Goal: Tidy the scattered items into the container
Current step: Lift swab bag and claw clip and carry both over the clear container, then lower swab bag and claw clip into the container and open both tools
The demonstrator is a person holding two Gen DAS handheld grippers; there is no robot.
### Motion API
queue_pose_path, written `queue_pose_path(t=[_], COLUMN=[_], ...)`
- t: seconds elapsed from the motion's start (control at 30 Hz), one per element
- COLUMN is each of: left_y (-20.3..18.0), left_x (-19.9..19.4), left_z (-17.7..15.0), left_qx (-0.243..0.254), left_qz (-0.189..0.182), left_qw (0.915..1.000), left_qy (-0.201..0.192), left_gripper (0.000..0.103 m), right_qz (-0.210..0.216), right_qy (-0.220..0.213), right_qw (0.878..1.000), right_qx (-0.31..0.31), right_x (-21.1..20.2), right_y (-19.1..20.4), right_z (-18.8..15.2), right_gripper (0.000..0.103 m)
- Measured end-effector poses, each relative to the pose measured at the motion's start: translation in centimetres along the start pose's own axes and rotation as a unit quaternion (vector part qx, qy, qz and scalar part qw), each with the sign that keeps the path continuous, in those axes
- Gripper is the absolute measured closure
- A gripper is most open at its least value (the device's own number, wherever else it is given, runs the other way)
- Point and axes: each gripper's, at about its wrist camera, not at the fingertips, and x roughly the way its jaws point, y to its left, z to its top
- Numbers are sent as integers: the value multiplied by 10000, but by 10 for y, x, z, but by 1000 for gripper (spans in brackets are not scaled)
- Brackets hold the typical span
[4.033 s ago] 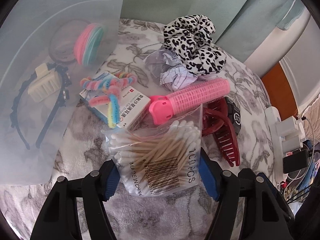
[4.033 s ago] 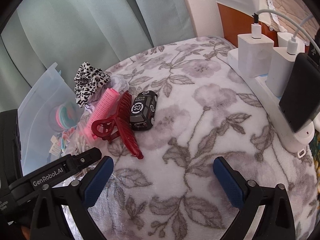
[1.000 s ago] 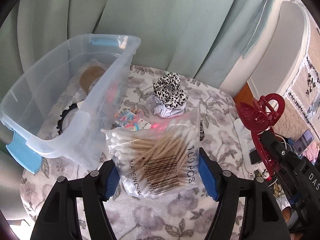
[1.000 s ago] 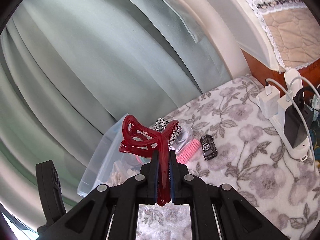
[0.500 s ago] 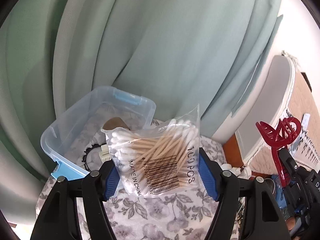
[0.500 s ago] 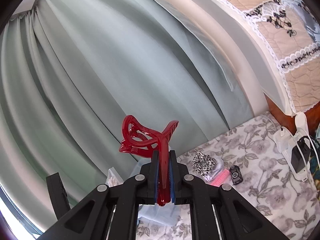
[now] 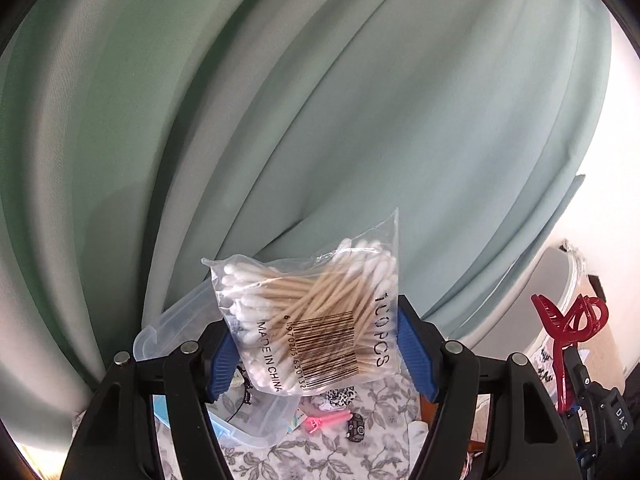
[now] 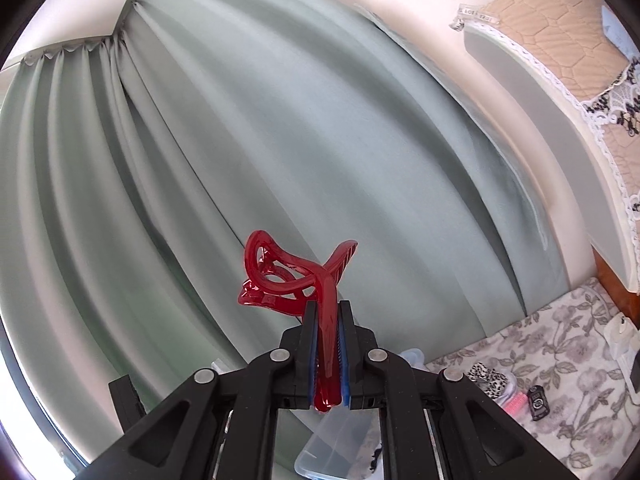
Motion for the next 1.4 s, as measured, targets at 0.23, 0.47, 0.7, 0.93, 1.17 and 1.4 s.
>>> queue_pose_path(t=[0.23,0.47,0.7,0.93,1.17,1.4], left_y=[33,76,96,103,112,121], left_x=[-9,9,27,59,95,151], left_z=[3,-17,-23,-35,-40,-36], left_qx=[-409,-753,-930,-1002,-1122,-1246], left_qz=[154,432,552,494,544,621], left_qw=[9989,9960,9937,9921,9893,9853], left_qy=[-171,201,297,575,764,986], left_gripper=[31,31,31,31,31,31], right_qz=[191,-158,-317,-558,-657,-808], right_qy=[104,963,1534,1961,2412,2818], right_qw=[9997,9948,9876,9790,9682,9559], right_qx=[67,275,144,51,88,153], right_x=[23,62,89,111,136,157], right_y=[21,9,11,1,-13,-30], right_z=[-14,-64,-97,-119,-142,-167], right_gripper=[94,93,93,93,93,91])
